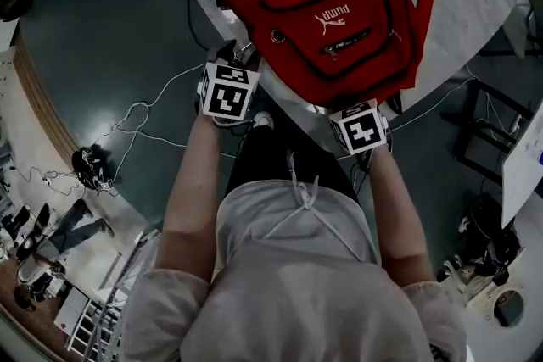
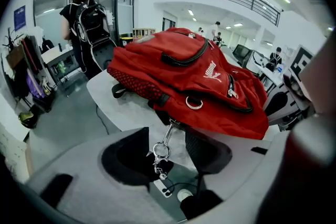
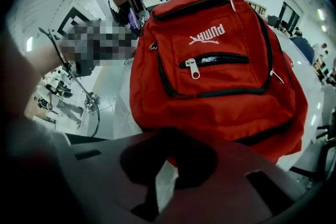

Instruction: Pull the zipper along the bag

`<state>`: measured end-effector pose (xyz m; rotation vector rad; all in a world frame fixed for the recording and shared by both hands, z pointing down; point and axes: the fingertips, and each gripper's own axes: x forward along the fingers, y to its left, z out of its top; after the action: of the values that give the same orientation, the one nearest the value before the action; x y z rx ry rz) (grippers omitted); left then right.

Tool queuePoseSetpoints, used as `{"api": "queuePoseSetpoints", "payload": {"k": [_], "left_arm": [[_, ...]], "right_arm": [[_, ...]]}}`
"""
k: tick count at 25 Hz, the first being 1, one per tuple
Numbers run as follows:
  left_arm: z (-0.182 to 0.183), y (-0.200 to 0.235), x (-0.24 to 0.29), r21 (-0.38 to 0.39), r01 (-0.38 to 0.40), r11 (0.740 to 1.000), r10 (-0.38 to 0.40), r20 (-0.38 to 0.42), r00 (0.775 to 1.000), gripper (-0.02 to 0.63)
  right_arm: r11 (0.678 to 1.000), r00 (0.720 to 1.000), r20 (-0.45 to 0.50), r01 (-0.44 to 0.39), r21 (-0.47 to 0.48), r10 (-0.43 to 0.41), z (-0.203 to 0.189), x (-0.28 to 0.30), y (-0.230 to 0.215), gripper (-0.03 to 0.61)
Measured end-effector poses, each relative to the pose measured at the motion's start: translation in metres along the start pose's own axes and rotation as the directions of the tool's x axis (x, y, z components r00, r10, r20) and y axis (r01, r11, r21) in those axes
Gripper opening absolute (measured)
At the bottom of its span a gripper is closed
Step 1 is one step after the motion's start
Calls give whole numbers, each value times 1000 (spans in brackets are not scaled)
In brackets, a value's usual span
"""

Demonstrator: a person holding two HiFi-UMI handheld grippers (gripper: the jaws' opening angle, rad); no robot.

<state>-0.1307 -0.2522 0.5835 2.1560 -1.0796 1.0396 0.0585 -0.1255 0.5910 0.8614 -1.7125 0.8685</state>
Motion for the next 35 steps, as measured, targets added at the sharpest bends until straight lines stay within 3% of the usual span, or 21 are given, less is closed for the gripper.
{"api": "queuePoseSetpoints", "payload": {"k": [7, 10, 13, 19, 25, 30, 35], "left_arm": [[-3, -17, -39, -29, -39, 999, 41, 74, 996, 193], [5, -28, -60, -61, -32, 998, 40, 134, 990, 119], [12, -50, -81, -46, -12, 999, 20, 192, 981, 57], [43, -83, -115, 1, 10, 1000, -10, 317, 948, 20], [87, -99, -169, 22, -10, 1000, -1, 449, 893, 20], [124, -110, -213, 32, 2, 999, -19, 545, 838, 20], [152, -115, -242, 67, -57, 996, 5, 606, 796, 20]], "right_arm": [[1000, 996, 88, 10, 9, -10, -3, -1, 1, 26], [1000, 993, 120, 12, 19, -14, -6, -6, 1, 26], [1000, 990, 142, 4, 8, -5, -3, -22, 7, 26], [998, 954, 299, 37, -46, -21, 33, -72, 15, 26], [993, 861, 506, 93, -68, -46, 72, -143, 25, 26], [990, 747, 663, 127, -67, -51, 103, -205, 34, 26], [987, 636, 770, 146, -64, -45, 125, -251, 38, 26]]}}
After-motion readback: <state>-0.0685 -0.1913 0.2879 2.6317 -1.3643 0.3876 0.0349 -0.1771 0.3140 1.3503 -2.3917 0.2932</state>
